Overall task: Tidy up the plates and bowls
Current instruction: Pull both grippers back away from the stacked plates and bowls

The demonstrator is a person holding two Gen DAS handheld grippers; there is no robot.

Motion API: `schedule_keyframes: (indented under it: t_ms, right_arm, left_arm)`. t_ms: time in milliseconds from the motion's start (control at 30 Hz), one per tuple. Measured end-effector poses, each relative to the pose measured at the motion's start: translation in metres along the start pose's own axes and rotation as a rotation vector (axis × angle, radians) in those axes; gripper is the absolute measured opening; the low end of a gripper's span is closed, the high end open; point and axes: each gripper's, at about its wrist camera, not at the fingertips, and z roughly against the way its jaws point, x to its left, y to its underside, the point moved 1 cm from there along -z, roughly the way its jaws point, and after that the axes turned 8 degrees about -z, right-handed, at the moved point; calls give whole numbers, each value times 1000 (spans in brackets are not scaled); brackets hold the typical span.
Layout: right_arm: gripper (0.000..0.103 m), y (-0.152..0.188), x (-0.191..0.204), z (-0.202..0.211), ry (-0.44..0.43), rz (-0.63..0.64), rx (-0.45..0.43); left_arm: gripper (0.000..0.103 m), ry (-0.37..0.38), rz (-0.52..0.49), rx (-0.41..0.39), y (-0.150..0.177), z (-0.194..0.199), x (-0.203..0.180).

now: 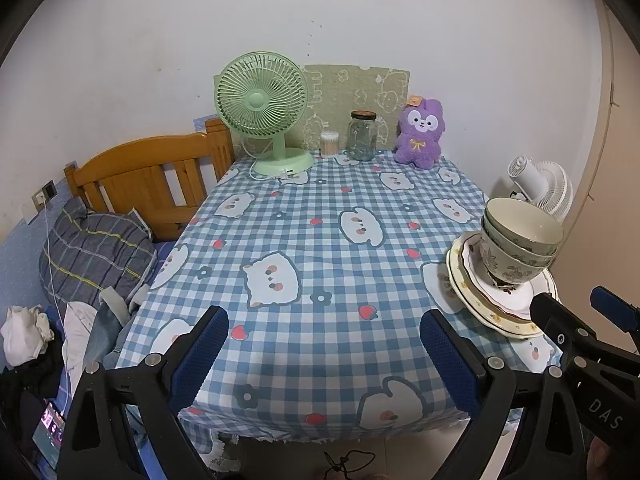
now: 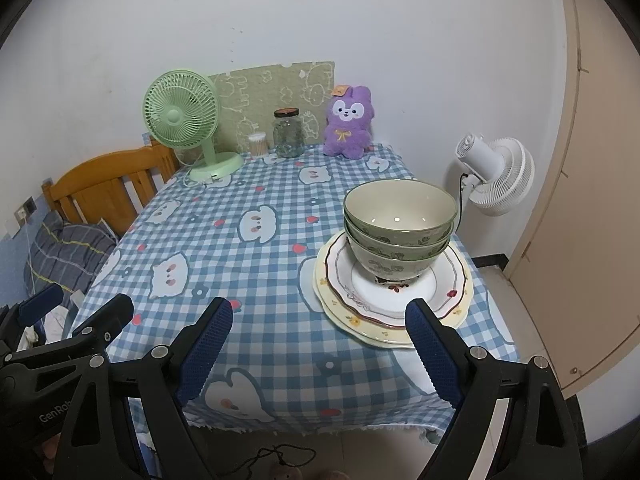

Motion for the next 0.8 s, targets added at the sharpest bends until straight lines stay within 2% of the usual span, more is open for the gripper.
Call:
schedule_keyframes:
  t_ms: [800]
  right_arm:
    - [90,0,-1,1,1,0,-2]
  left_arm:
    - [98,-1,1,-6,-1,1,-1]
